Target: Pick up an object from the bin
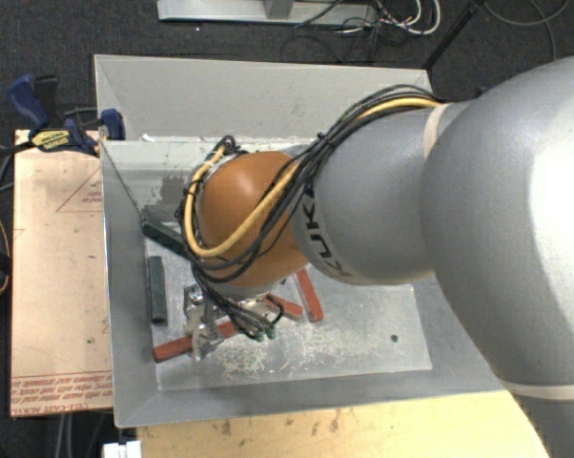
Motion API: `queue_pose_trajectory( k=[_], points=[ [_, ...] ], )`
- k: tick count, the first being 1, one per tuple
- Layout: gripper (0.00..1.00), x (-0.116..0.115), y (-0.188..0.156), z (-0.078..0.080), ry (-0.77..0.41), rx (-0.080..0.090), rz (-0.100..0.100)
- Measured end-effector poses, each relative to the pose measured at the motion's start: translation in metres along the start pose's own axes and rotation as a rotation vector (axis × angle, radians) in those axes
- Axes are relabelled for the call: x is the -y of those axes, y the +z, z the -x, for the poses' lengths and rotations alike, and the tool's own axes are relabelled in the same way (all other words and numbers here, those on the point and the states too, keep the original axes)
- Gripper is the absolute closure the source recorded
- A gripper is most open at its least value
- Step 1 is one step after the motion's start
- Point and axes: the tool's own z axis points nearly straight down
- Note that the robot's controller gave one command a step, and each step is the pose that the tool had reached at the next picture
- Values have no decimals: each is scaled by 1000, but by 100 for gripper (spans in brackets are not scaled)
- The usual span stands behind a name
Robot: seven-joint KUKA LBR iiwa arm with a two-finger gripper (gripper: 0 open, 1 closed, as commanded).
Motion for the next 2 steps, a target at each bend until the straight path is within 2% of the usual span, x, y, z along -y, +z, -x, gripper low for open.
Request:
queue_pose_trajectory(
  k=[1, 2],
  points=[
    [100, -2, -36, 3, -4, 12, 1],
    [100, -2, -36, 0, -3, 7, 1]
  ],
)
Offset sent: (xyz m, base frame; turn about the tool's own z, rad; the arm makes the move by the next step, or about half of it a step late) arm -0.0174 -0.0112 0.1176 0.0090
